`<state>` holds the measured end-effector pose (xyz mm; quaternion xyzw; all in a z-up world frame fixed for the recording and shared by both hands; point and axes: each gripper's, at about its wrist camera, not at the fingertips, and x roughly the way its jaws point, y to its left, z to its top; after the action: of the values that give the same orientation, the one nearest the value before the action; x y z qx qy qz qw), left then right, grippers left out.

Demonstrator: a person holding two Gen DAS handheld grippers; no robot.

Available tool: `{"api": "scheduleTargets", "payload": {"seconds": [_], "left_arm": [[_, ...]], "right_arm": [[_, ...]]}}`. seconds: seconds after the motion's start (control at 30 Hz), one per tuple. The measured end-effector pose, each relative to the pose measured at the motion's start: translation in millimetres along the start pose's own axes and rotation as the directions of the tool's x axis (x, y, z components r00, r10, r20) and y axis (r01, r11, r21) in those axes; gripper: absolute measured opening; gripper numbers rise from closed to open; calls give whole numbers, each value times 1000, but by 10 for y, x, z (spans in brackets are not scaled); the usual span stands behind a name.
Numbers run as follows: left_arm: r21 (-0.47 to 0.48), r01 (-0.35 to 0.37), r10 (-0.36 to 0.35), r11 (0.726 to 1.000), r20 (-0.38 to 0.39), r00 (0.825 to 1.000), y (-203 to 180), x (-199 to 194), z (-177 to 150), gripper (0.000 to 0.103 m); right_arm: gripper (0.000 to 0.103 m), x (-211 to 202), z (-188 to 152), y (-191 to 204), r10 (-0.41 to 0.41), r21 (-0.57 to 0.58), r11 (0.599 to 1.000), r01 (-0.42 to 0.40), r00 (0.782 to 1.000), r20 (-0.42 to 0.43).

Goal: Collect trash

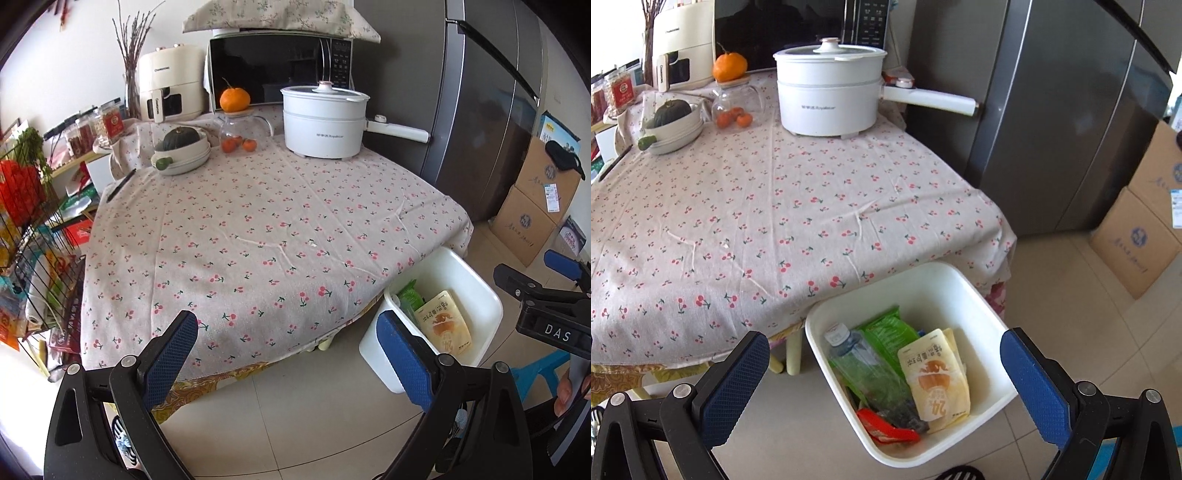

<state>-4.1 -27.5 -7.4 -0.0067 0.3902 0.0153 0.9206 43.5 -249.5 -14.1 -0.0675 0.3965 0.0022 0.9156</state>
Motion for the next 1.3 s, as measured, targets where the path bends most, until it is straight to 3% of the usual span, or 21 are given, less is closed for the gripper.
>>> {"api": "scheduleTargets", "payload": {"seconds": [0.17,1.3], "left_arm": [[-7,15,-15,1000,-4,1000,0,14,9,99],[10,43,-44,999,33,998,-117,-37,47,99]], "right_arm": [[102,-70,17,50,-11,-13,1000,12,999,44],[102,-196,73,-55,-28,16,1000,26,991,134]]}}
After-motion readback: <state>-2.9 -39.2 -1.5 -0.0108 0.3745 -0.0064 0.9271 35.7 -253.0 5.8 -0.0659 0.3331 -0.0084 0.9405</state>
